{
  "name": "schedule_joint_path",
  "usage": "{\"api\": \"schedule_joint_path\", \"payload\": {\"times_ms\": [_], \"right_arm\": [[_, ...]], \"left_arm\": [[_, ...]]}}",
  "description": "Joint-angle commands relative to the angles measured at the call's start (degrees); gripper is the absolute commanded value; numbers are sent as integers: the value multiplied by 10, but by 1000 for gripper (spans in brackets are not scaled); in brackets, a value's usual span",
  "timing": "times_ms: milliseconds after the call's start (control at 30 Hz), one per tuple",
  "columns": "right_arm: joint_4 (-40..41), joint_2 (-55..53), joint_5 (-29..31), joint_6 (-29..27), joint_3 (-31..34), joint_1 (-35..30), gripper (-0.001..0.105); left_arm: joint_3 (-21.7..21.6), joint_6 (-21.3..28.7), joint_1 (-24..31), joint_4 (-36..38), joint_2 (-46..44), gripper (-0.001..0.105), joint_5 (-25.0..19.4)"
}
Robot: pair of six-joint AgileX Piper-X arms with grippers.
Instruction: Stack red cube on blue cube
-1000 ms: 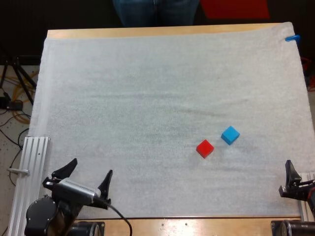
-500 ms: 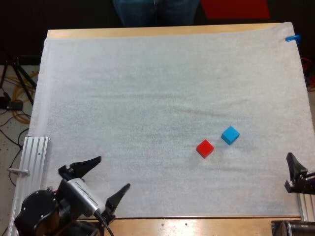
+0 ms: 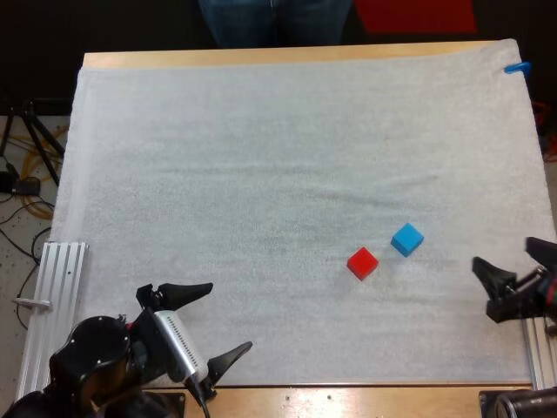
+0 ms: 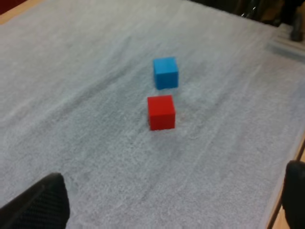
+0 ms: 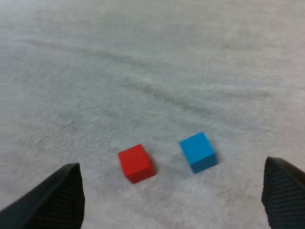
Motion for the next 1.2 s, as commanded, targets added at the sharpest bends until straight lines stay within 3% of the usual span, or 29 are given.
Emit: {"api": "schedule_joint_path", "payload": {"times_ms": [0,300,467,767,1167], "right_arm": [[2,16,2,10,-8,14,74],[-3,133,82,24,-16,157,74],[-52,225,125,24,-29,236,74],[-102,400,127,-9,-62,256,74],[-118,547,103,-41,-67,256,74]], "left_arm": [[-3,-1,-3,-6,2,87,-8],[-3,-1,-3,-6,4,87,-7],[-3,-1,-3,-6,4,87,-7],[-3,-1,-3,-6,4,87,-7],[-3,-1,-3,-6,4,87,-7]]}}
